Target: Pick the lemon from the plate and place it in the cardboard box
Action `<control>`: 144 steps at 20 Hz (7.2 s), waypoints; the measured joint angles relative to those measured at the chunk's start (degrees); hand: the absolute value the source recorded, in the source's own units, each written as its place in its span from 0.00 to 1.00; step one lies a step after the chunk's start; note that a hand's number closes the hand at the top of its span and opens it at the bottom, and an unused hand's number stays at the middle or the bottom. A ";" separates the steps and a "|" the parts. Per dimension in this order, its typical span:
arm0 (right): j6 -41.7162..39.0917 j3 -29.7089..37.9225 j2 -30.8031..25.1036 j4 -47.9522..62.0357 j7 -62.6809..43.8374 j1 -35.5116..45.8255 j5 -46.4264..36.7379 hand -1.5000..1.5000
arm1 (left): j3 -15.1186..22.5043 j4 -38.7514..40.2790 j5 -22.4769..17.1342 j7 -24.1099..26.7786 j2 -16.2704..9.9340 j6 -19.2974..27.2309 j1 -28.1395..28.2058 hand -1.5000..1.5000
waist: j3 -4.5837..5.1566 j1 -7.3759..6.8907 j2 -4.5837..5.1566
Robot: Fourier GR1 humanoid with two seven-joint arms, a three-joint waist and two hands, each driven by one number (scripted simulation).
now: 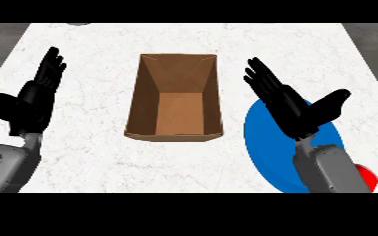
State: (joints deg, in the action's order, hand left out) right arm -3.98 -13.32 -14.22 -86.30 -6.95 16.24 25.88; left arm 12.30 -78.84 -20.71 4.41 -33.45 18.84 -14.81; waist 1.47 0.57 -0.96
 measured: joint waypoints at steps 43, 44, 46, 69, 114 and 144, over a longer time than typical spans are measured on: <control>-43.15 -32.43 -28.62 14.52 17.24 30.35 -79.01 0.00 | -0.68 5.31 12.79 -6.32 -2.85 2.40 7.17 0.50 | -1.45 -1.67 1.06; -43.60 -32.53 -27.82 14.56 16.63 30.12 -80.10 0.00 | -1.01 5.52 13.11 -6.51 -2.67 2.36 7.01 0.50 | -1.45 -1.49 1.05; -43.29 -32.74 -26.74 16.50 17.33 30.61 -82.49 0.00 | -1.39 5.83 13.97 -6.46 -1.94 2.44 7.06 0.50 | -1.47 -1.37 1.06; -43.07 -27.54 -21.34 12.38 21.28 20.90 -92.64 0.00 | -8.30 3.03 19.71 -8.42 1.60 -2.29 9.31 0.50 | -1.46 -0.58 0.87; -4.43 12.46 -13.95 38.38 59.08 33.64 -69.72 1.00 | -13.57 5.59 25.46 -6.94 6.34 -6.68 7.30 0.50 | -1.52 -1.68 1.29; -12.96 -2.03 13.66 33.69 18.61 48.31 -49.41 1.00 | -15.11 1.70 28.81 -8.53 8.93 -8.27 9.28 0.50 | -1.44 -2.15 1.06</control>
State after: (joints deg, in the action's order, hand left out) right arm -16.94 -15.35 -0.56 -52.61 11.66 64.55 -23.53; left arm -2.81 -77.14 8.10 -4.13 -24.52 10.56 -5.54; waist 0.04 -1.59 0.10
